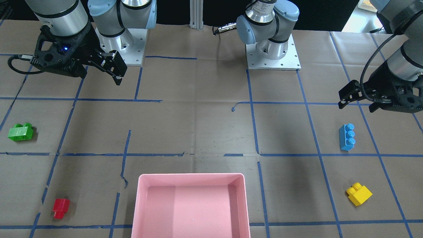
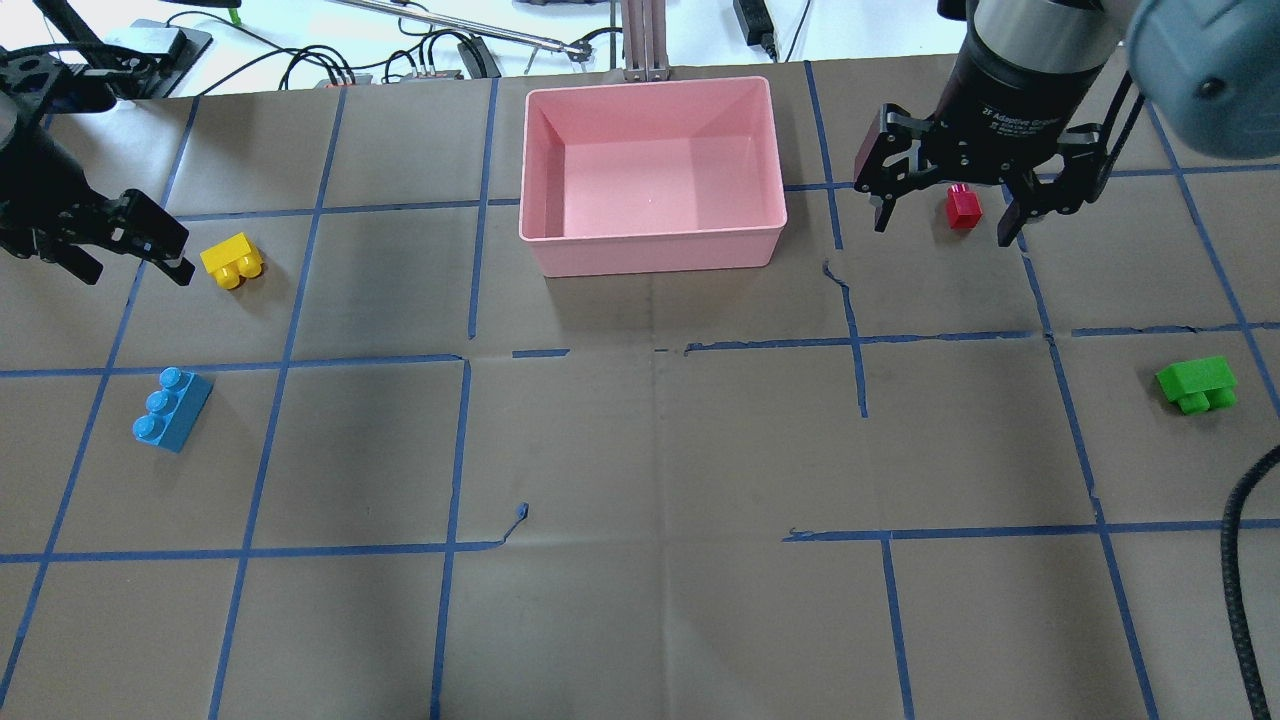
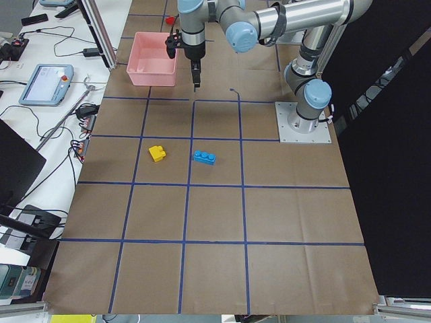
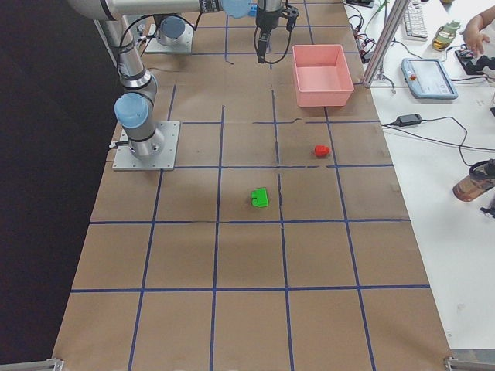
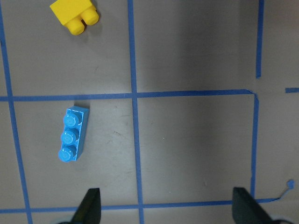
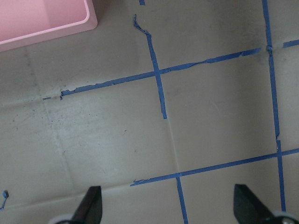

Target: Put all blocks into box

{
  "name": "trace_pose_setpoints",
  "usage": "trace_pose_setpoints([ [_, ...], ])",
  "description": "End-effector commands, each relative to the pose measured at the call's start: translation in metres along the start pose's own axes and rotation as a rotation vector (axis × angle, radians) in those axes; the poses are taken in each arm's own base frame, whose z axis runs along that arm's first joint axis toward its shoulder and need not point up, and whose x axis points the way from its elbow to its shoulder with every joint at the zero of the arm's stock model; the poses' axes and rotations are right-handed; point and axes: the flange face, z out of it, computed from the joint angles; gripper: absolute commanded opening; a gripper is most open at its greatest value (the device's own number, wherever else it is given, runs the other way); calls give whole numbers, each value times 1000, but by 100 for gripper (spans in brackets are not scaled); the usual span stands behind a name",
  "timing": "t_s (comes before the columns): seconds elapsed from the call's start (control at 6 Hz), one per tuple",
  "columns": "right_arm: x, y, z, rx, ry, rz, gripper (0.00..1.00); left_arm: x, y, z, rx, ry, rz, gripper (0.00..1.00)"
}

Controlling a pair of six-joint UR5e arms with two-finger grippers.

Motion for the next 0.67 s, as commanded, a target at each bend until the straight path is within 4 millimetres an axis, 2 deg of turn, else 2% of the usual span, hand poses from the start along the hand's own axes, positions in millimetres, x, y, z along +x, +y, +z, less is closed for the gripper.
trace_pose_setpoints([
  [0.0, 11, -9, 0, 4, -1, 0, 100, -50, -13, 63, -12, 26, 201, 99],
  [0.17, 33, -20, -6, 16, -2, -4, 100, -65, -18, 85, -8, 13, 229, 99],
  [0.33, 78, -36, -6, 15, 26, 12, 100, -97, -12, 127, -2, 10, 266, 99],
  [0.5, 119, -54, 4, -9, 18, -57, 100, -115, 9, 156, -12, 27, 280, 99],
])
